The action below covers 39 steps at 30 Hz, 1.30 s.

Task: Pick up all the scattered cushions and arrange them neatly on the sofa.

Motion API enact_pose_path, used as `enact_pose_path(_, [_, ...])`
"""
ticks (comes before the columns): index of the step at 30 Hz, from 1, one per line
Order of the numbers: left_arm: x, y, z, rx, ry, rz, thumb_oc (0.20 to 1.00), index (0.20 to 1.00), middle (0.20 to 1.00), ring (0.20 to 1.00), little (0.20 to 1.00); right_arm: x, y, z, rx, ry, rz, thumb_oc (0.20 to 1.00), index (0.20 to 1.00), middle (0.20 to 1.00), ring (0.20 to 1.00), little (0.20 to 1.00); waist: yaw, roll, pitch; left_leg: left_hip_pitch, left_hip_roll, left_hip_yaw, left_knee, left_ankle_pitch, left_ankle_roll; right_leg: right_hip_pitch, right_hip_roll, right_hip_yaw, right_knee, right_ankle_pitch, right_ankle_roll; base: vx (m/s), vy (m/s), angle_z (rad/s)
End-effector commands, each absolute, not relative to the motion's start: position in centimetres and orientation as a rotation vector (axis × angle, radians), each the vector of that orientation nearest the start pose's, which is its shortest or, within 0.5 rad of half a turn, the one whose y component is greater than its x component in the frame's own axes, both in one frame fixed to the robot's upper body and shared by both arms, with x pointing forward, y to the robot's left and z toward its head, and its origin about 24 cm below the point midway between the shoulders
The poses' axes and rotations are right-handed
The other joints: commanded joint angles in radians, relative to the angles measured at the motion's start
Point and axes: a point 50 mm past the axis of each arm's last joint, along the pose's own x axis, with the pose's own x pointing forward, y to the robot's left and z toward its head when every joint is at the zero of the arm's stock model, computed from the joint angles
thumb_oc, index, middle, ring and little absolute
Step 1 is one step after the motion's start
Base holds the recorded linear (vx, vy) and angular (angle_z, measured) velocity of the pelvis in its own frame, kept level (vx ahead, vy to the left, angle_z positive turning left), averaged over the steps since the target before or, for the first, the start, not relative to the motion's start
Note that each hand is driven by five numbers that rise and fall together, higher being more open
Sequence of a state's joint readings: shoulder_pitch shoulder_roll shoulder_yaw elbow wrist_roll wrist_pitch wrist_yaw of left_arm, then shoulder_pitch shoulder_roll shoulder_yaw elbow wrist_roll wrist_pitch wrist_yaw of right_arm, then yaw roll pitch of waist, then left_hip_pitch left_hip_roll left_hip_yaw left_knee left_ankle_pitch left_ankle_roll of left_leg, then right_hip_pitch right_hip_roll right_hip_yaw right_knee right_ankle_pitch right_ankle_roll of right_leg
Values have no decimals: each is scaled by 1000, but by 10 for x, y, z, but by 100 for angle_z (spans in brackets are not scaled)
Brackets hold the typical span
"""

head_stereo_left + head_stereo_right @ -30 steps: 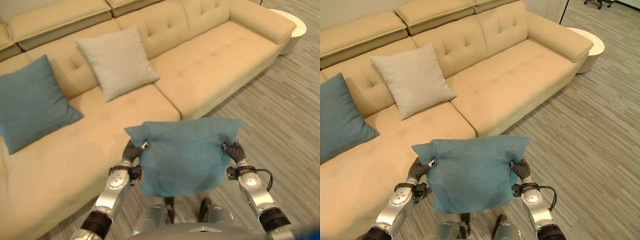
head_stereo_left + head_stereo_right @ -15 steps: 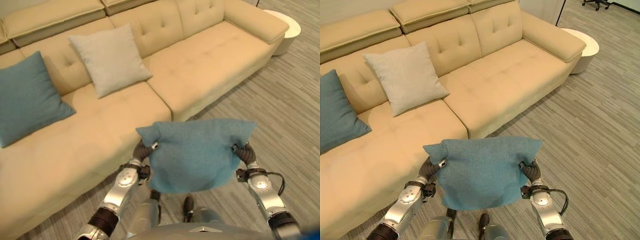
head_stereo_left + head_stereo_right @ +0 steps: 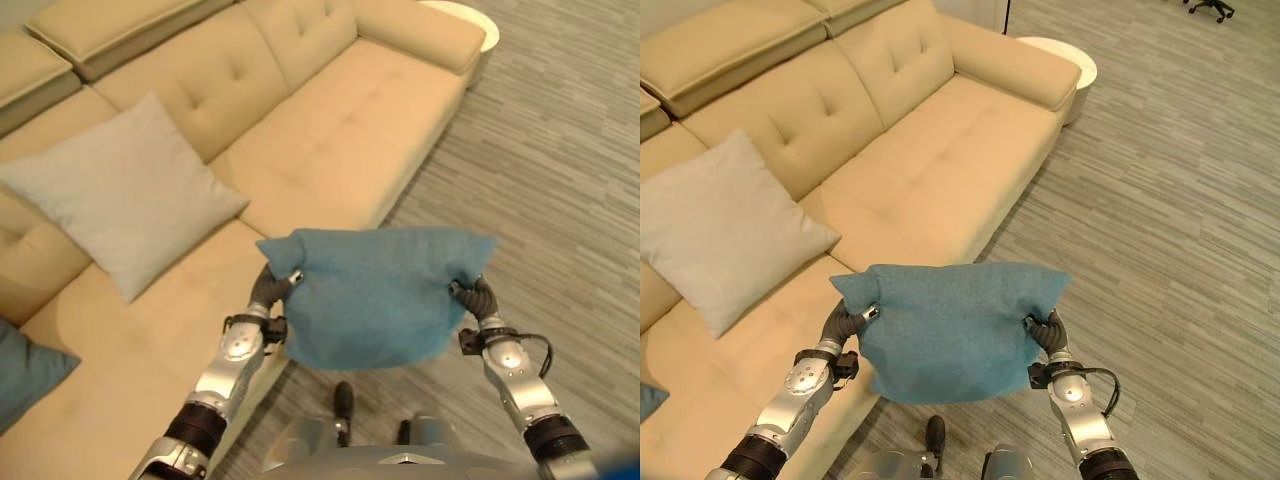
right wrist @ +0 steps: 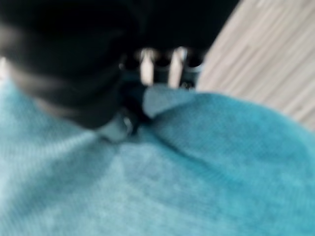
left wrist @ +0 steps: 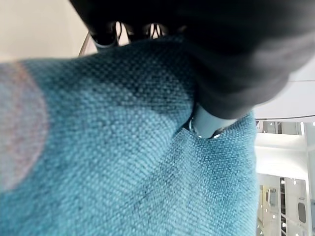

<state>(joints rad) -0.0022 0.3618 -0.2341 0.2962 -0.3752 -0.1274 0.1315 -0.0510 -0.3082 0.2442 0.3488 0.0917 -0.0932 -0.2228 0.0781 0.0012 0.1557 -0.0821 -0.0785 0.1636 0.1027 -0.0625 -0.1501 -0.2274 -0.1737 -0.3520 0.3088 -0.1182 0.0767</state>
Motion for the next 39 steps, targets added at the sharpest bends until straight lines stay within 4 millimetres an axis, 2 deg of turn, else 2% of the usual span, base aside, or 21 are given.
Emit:
enact_pose_path(1, [247, 192, 19, -24, 43, 6, 200, 200, 200, 200, 200, 269, -192, 23, -280, 20, -63, 200, 200, 200, 200, 200, -3, -32, -47, 36, 84, -36, 4, -74, 156, 43, -9, -18, -211, 173, 71, 208, -86, -74])
enact_pose_path(5, [251, 184, 18, -17, 36, -21, 200, 200, 200, 200, 200, 266, -197, 23, -283, 17, -75, 200, 200, 200, 200, 200, -28, -52, -57, 71, 69, -56, -11, -92, 148, 50, 16, 49, -283, 207, 71, 169, -123, -31])
enact_pose_path(8, [250, 178, 15, -33, 51, -35, 200, 200, 200, 200, 200, 260, -203, 19, -285, 36, -90, 200, 200, 200, 200, 200, -39, -50, -80, 95, 96, -57, -5, -104, 122, 84, 37, 50, -305, 206, 55, 209, -200, 53])
enact_pose_path(10, [250, 174, 13, -41, 63, -48, 200, 200, 200, 200, 200, 255, -207, 17, -284, 46, -97, 200, 200, 200, 200, 200, -43, -50, -79, 67, 133, -63, 115, -120, 97, 125, 66, 57, -315, 182, 32, 168, -270, 14])
enact_pose_path(12, [252, 167, 14, -51, 59, -70, 200, 200, 200, 200, 200, 253, -212, 18, -289, 44, -115, 200, 200, 200, 200, 200, -42, -58, -58, -50, 161, -95, 327, -69, 78, 143, 80, 53, -320, 173, 0, 47, -277, 5])
enact_pose_path(15, [256, 162, 17, -60, 51, -80, 200, 200, 200, 200, 200, 253, -218, 18, -295, 46, -141, 200, 200, 200, 200, 200, -36, -62, -40, -137, 144, -152, 438, -30, 94, 177, 104, 61, -334, 144, -31, 99, -177, 1])
enact_pose_path(16, [257, 161, 18, -63, 47, -80, 200, 200, 200, 200, 200, 253, -218, 19, -297, 46, -140, 200, 200, 200, 200, 200, -26, -61, -39, -160, 108, -167, 386, -61, 105, 191, 109, 72, -332, 132, -27, 122, -90, -8])
enact_pose_path(17, [257, 161, 18, -63, 46, -80, 200, 200, 200, 200, 200, 253, -218, 19, -297, 45, -140, 200, 200, 200, 200, 200, -28, -64, -40, -162, 103, -167, 380, -54, 106, 187, 104, 70, -332, 134, -26, 202, -62, -7])
enact_pose_path(18, [257, 159, 17, -56, 49, -89, 200, 200, 200, 200, 200, 255, -219, 20, -304, 39, -142, 200, 200, 200, 200, 200, -20, -64, -45, -183, 72, -166, 303, -65, 113, 197, 104, 80, -334, 125, -20, 151, -10, 10])
enact_pose_path(20, [258, 160, 18, -49, 44, -87, 200, 200, 200, 200, 200, 258, -217, 20, -308, 42, -136, 200, 200, 200, 200, 200, 1, -50, -47, -224, 27, -184, 210, -8, 108, 215, 121, 95, -337, 118, -19, 182, 11, 5])
enact_pose_path(21, [258, 160, 19, -49, 43, -88, 200, 200, 200, 200, 200, 259, -216, 19, -306, 44, -132, 200, 200, 200, 200, 200, 10, -44, -49, -230, 15, -189, 161, 24, 103, 225, 133, 104, -341, 113, -18, 109, 16, -8])
enact_pose_path(22, [258, 160, 19, -49, 43, -88, 200, 200, 200, 200, 200, 259, -216, 19, -306, 44, -132, 200, 200, 200, 200, 200, 11, -45, -48, -225, 14, -188, 153, 28, 103, 226, 131, 105, -341, 113, -18, 186, 20, -36])
enact_pose_path(23, [257, 163, 19, -46, 39, -79, 200, 200, 200, 200, 200, 260, -213, 18, -298, 47, -125, 200, 200, 200, 200, 200, 29, -33, -47, -249, -2, -188, 105, 82, 97, 251, 151, 119, -345, 98, -20, 132, 12, -49])
enact_pose_path(25, [255, 165, 18, -52, 43, -70, 200, 200, 200, 200, 200, 262, -209, 18, -291, 48, -116, 200, 200, 200, 200, 200, 50, -26, -44, -266, -14, -192, 101, 109, 92, 270, 164, 145, -339, 82, -25, 229, 53, -30])
enact_pose_path(28, [251, 169, 13, -53, 64, -59, 200, 200, 200, 200, 200, 263, -203, 16, -291, 54, -89, 200, 200, 200, 200, 200, 63, -18, -60, -208, -16, -209, 53, 91, 112, 292, 172, 168, -333, 57, -23, 258, 94, -59])
enact_pose_path(31, [247, 174, 8, -47, 87, -52, 200, 200, 200, 200, 200, 264, -196, 13, -300, 63, -58, 200, 200, 200, 200, 200, 85, -21, -89, -143, -20, -201, 41, 57, 148, 288, 125, 169, -209, 21, 6, 265, 141, -47])
enact_pose_path(33, [247, 178, 10, -39, 81, -46, 200, 200, 200, 200, 200, 268, -192, 16, -313, 51, -39, 200, 200, 200, 200, 200, 88, -16, -80, -110, -12, -183, 47, 31, 171, 227, 78, 152, -45, 48, 48, 205, 106, -40])
enact_pose_path(35, [248, 183, 13, -30, 74, -31, 200, 200, 200, 200, 200, 269, -188, 17, -307, 51, -19, 200, 200, 200, 200, 200, 67, 0, -63, -44, 3, -178, 35, 3, 193, 103, 45, 124, 117, 134, 79, 226, 75, -44])
enact_pose_path(36, [248, 183, 13, -30, 74, -31, 200, 200, 200, 200, 200, 269, -188, 17, -307, 51, -19, 200, 200, 200, 200, 200, 66, 0, -63, -43, 2, -178, 34, 2, 193, 101, 44, 124, 121, 131, 79, 266, 44, -7])
enact_pose_path(37, [246, 186, 12, -36, 76, -19, 200, 200, 200, 200, 200, 270, -188, 18, -303, 48, -16, 200, 200, 200, 200, 200, 50, 13, -57, 1, 13, -176, 9, -17, 195, 46, 25, 86, 87, 128, 65, 220, -9, 9])
enact_pose_path(39, [244, 188, 11, -40, 79, -13, 200, 200, 200, 200, 200, 270, -187, 17, -303, 49, -7, 200, 200, 200, 200, 200, 35, 14, -54, 41, 20, -176, -12, -35, 191, 17, 27, 65, -1, 124, 51, 291, -64, -8])
